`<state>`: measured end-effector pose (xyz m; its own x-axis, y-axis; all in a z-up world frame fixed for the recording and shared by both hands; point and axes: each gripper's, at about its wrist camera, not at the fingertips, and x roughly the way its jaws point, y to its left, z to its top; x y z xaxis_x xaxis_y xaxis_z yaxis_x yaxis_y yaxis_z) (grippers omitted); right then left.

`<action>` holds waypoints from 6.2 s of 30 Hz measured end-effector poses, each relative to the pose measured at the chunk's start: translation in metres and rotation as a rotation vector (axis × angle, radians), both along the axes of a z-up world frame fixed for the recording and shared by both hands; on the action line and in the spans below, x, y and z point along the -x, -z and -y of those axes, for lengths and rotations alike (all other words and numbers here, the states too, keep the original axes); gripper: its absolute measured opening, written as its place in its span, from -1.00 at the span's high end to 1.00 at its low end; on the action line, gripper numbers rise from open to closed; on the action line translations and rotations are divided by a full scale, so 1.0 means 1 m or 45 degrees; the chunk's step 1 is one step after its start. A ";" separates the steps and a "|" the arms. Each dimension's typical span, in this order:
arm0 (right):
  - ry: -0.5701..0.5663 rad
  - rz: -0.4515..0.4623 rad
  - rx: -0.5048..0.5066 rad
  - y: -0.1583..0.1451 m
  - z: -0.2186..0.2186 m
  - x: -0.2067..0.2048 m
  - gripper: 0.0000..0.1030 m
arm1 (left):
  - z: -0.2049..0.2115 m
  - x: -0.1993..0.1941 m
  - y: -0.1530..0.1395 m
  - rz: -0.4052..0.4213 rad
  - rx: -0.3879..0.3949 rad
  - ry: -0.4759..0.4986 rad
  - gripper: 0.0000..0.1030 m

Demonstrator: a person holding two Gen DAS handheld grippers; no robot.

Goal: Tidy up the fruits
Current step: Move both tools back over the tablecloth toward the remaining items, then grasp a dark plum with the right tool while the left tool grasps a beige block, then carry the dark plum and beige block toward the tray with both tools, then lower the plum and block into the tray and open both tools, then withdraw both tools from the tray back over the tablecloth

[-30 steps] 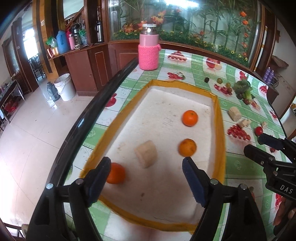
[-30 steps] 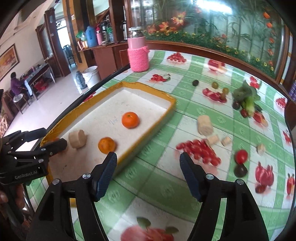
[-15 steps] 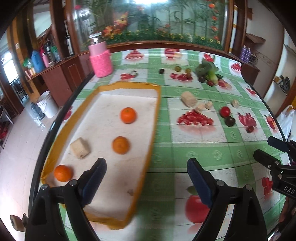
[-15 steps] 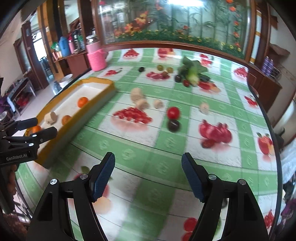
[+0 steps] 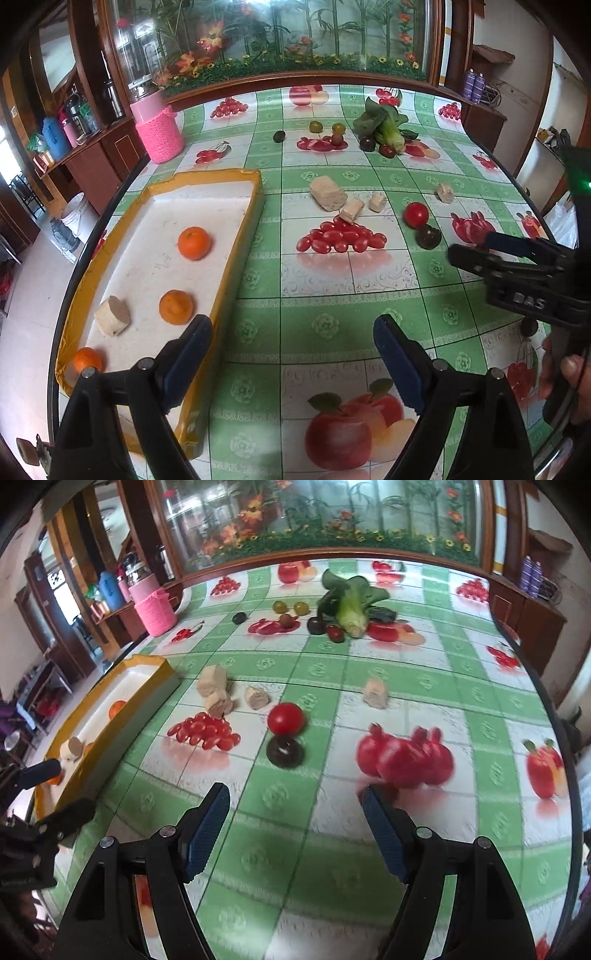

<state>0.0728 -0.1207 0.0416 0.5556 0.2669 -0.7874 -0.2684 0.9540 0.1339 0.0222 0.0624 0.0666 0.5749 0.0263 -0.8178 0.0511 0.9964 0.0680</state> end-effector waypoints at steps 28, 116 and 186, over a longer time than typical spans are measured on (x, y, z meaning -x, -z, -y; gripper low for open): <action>-0.074 0.013 -0.041 0.020 0.037 -0.014 0.51 | 0.044 -0.130 0.052 -0.086 0.156 0.019 0.57; -0.587 -0.107 0.119 0.022 -0.283 -0.030 0.51 | -0.188 0.027 0.051 -0.095 0.308 -0.273 0.56; 0.126 -0.053 -0.038 0.011 0.077 0.033 -0.12 | 0.021 0.028 0.013 -0.090 0.100 0.034 -0.83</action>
<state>0.0401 -0.1981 0.0303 0.5472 0.2360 -0.8031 -0.1665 0.9710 0.1719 -0.0054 0.0418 0.0534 0.5156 -0.0538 -0.8551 0.0795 0.9967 -0.0148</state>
